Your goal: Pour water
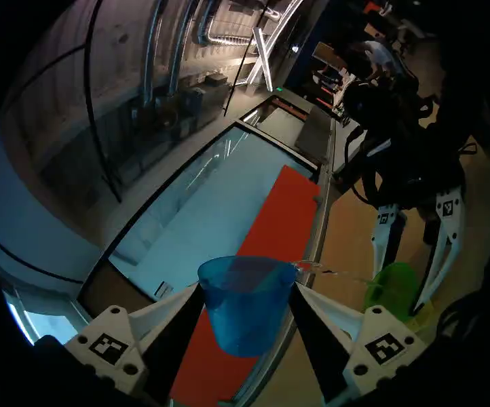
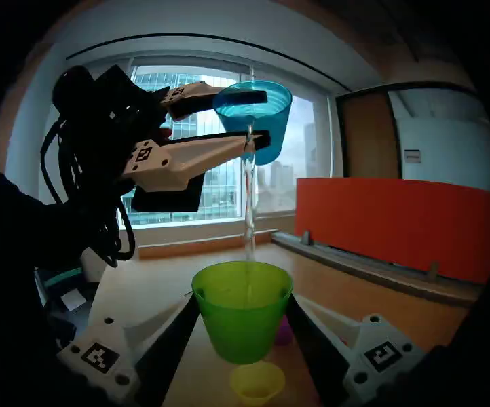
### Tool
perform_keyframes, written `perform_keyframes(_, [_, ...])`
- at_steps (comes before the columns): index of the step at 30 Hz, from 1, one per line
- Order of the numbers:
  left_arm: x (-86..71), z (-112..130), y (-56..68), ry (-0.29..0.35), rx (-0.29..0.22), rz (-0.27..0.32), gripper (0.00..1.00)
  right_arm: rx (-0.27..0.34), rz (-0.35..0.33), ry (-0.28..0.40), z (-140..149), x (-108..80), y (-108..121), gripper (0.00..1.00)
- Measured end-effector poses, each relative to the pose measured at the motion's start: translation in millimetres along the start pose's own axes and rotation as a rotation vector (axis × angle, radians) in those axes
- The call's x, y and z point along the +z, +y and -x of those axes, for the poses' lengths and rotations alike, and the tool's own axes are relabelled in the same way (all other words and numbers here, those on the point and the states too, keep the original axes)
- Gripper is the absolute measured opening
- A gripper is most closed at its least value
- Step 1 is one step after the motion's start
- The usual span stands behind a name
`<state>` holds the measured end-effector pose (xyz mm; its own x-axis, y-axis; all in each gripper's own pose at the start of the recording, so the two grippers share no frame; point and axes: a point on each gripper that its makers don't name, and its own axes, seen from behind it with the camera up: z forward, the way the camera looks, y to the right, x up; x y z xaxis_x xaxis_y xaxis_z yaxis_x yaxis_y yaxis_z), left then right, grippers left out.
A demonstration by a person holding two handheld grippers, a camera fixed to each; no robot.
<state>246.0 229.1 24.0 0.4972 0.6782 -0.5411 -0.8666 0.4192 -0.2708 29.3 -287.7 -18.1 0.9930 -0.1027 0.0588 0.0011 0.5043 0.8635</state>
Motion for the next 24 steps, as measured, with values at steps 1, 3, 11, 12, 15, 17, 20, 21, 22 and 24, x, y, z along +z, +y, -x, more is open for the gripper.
perform_keyframes(1, [0.2,-0.2,-0.2,-0.001,0.005,-0.001,0.85,0.000,0.000,0.000,0.0,-0.2,0.2,0.89])
perform_keyframes(3, [0.3,-0.8,-0.7,-0.001,0.014,-0.002,0.85,-0.001,0.001,0.000,0.0,-0.5,0.6,0.89])
perform_keyframes(11, [-0.1,-2.9,-3.0,-0.004,0.052,-0.012,0.85,-0.003,0.004,0.001,-0.5,-1.3,1.0,0.89])
perform_keyframes(12, [-0.2,-3.0,-3.3,-0.004,0.056,-0.012,0.85,-0.003,0.004,0.001,-0.4,-1.4,1.0,0.89])
perform_keyframes(15, [-0.4,-3.7,-4.2,-0.003,0.068,-0.016,0.85,-0.005,0.005,0.002,-0.5,-1.8,1.0,0.89])
perform_keyframes(17, [-0.6,-4.5,-4.4,-0.003,0.076,-0.017,0.85,-0.005,0.005,0.002,-0.8,-2.1,1.0,0.89])
perform_keyframes(20, [-0.7,-5.8,-5.2,-0.002,0.088,-0.020,0.85,-0.006,0.006,0.002,-1.3,-2.3,1.3,0.89])
perform_keyframes(21, [-0.7,-6.1,-5.4,-0.002,0.091,-0.020,0.85,-0.007,0.006,0.002,-1.4,-2.3,1.4,0.89])
perform_keyframes(22, [-0.7,-6.4,-5.5,-0.002,0.095,-0.021,0.85,-0.007,0.007,0.002,-1.6,-2.2,1.5,0.89])
perform_keyframes(24, [-0.7,-6.7,-5.5,-0.003,0.103,-0.022,0.85,-0.008,0.007,0.002,-1.9,-2.0,1.6,0.89])
